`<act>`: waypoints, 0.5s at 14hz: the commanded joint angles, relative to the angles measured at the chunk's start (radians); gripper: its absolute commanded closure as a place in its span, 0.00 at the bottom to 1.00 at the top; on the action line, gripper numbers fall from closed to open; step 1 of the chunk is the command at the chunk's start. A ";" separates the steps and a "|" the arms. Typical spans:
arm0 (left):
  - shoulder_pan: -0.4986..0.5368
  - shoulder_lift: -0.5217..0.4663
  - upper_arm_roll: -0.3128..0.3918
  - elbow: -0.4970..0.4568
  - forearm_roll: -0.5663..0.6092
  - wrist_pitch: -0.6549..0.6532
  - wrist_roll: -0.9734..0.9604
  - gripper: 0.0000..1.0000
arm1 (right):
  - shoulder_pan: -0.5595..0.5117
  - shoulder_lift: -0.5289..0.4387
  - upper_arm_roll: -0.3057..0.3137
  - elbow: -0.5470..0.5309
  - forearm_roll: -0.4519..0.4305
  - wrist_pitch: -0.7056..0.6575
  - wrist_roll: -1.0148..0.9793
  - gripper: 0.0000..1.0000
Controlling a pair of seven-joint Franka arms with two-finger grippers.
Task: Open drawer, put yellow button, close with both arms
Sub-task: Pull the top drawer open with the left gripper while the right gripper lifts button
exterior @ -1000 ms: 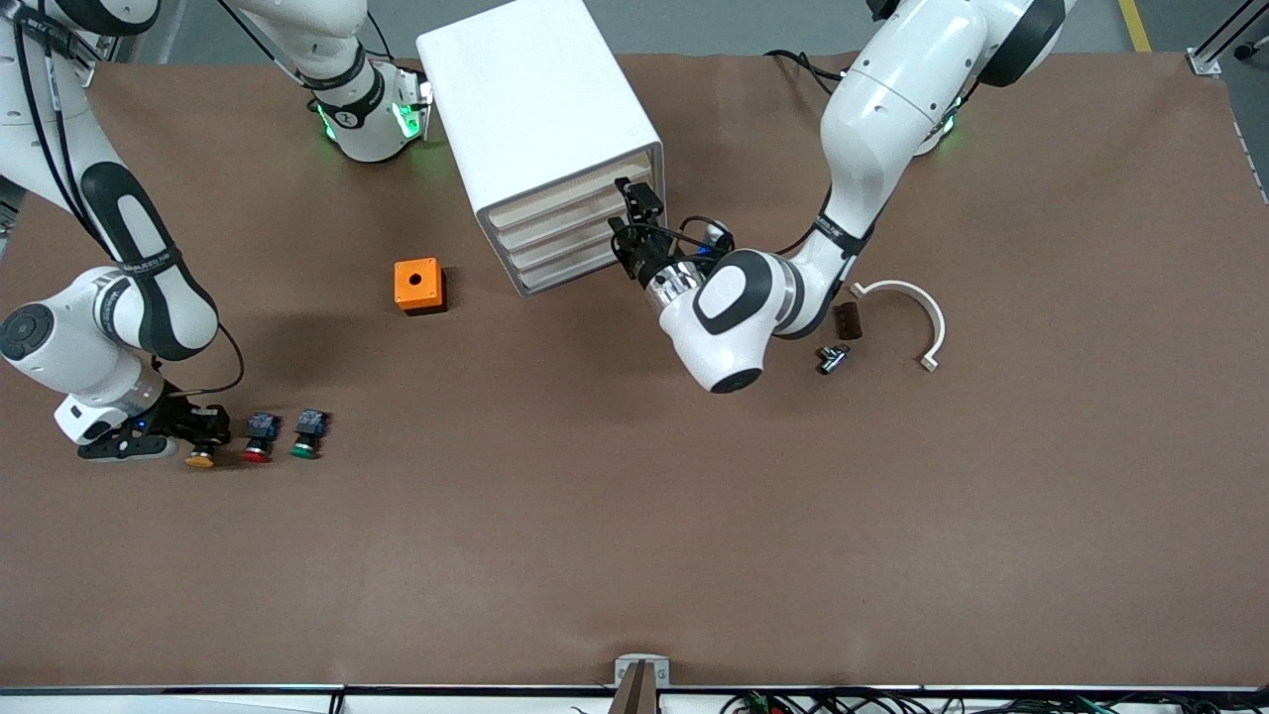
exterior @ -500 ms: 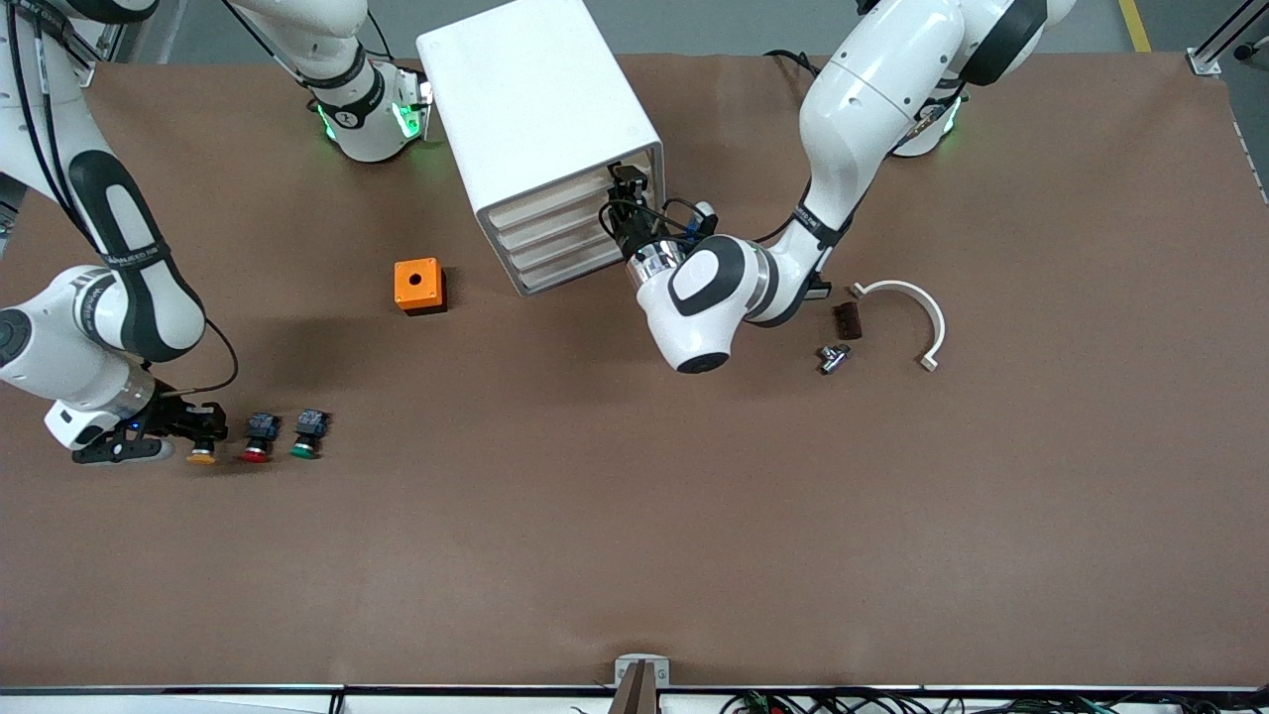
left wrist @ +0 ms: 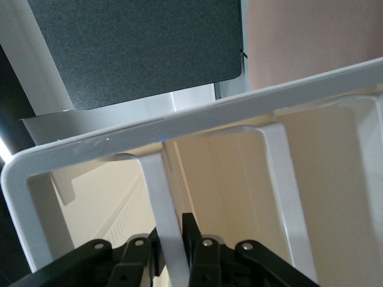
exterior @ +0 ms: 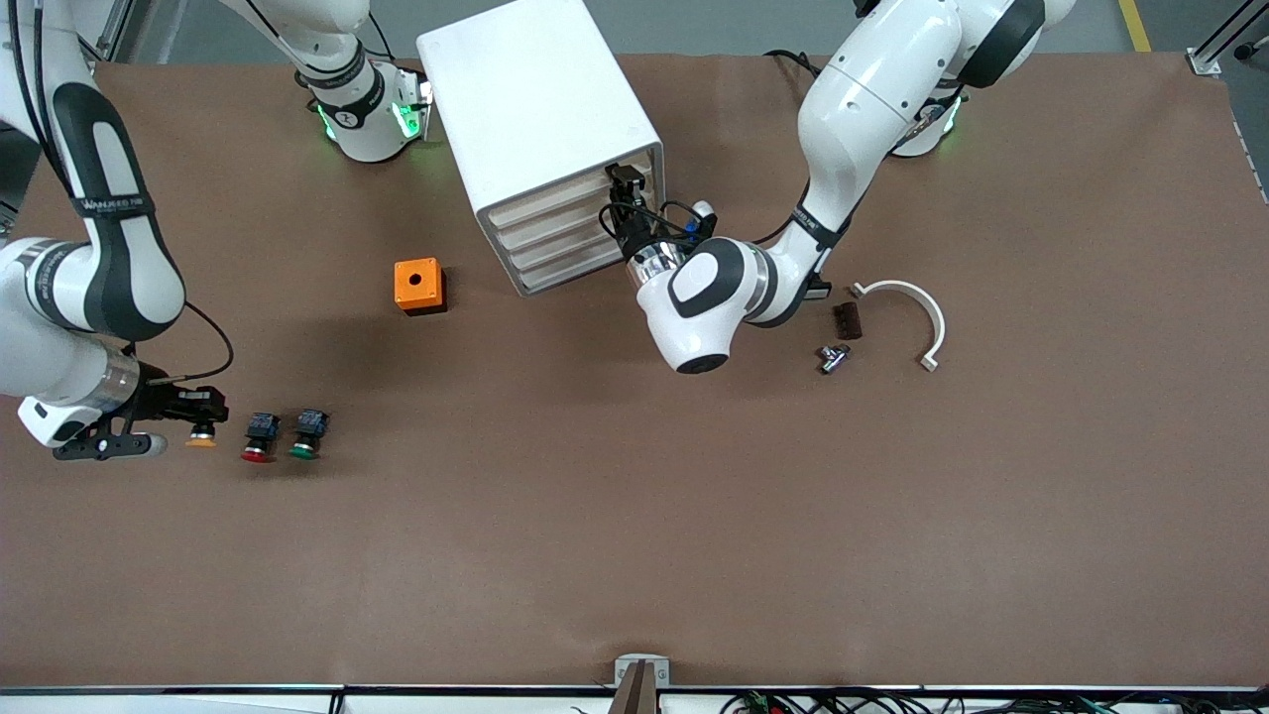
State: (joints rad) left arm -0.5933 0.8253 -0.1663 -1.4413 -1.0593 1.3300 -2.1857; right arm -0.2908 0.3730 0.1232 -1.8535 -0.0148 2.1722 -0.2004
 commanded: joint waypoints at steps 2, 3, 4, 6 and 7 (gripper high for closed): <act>0.017 0.015 0.010 0.021 -0.025 -0.015 0.017 0.91 | 0.093 -0.112 -0.005 0.005 0.019 -0.159 0.186 1.00; 0.018 0.014 0.013 0.021 -0.022 -0.015 0.018 0.89 | 0.116 -0.133 -0.005 0.014 0.019 -0.199 0.241 1.00; 0.027 0.014 0.014 0.021 -0.019 -0.015 0.015 0.89 | 0.137 -0.150 -0.005 0.023 0.019 -0.236 0.287 1.00; 0.055 0.015 0.016 0.024 -0.022 -0.006 0.014 0.89 | 0.186 -0.183 -0.005 0.055 0.019 -0.317 0.390 1.00; 0.073 0.017 0.016 0.025 -0.022 0.003 0.014 0.88 | 0.212 -0.196 -0.005 0.071 0.019 -0.354 0.451 1.00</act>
State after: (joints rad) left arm -0.5640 0.8270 -0.1615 -1.4400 -1.0610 1.3278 -2.1942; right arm -0.1210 0.2104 0.1275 -1.8053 -0.0129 1.8806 0.1571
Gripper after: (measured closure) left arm 0.881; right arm 0.595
